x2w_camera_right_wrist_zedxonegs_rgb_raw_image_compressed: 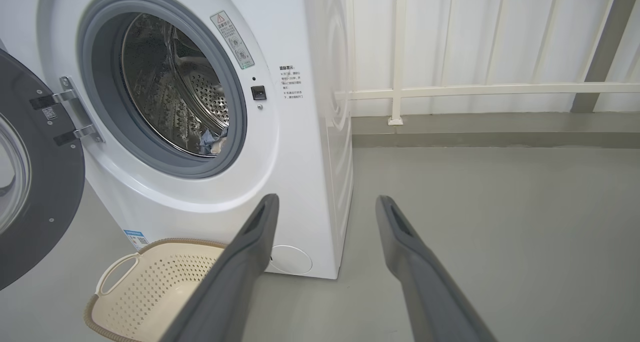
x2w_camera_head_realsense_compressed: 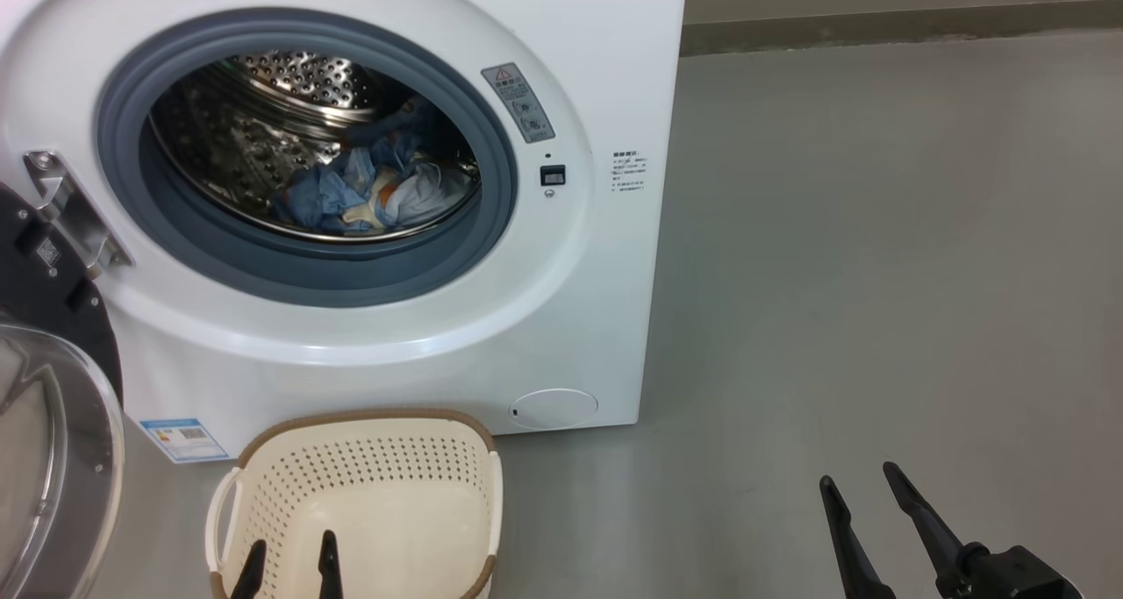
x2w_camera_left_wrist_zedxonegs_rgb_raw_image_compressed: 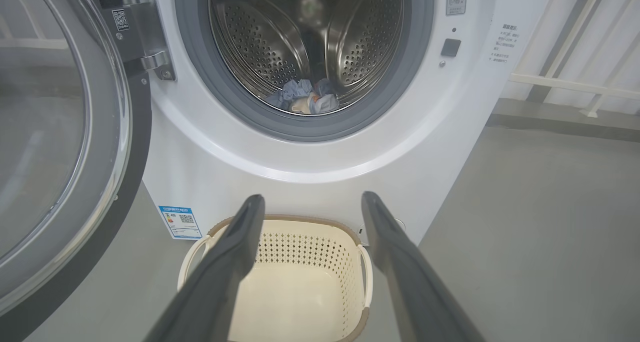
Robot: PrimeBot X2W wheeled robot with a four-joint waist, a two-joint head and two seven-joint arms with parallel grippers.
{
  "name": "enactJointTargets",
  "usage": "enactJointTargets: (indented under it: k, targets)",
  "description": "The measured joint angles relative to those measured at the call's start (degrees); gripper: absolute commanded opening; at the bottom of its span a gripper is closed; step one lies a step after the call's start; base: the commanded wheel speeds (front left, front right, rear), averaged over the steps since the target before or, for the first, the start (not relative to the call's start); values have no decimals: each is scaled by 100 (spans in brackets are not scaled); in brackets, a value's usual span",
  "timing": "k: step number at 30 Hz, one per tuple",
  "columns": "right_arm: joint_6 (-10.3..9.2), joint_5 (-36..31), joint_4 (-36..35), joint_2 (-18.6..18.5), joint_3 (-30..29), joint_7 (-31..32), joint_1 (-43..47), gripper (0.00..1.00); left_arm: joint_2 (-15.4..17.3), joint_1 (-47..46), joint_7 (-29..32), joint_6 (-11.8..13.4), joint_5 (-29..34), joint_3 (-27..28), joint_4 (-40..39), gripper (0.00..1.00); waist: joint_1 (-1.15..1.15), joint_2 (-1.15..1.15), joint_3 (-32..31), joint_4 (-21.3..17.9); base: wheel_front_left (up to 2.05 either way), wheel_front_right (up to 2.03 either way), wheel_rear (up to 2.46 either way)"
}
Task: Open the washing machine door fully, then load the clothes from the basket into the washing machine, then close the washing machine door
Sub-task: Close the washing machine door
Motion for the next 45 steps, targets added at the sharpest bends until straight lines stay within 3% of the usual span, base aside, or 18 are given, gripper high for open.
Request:
enactJointTargets:
  k: [24,45]
  targets:
    - [0,-2,-24,-1,-55,0,26,100,1,84,1,36,-60,160,18,100,0,0,-55,-116,-9,9,0]
    - [0,-1,-30,3,-66,0,27,100,1,86,1,101,-145,170,-5,100,0,0,-48,-94,-147,147,0]
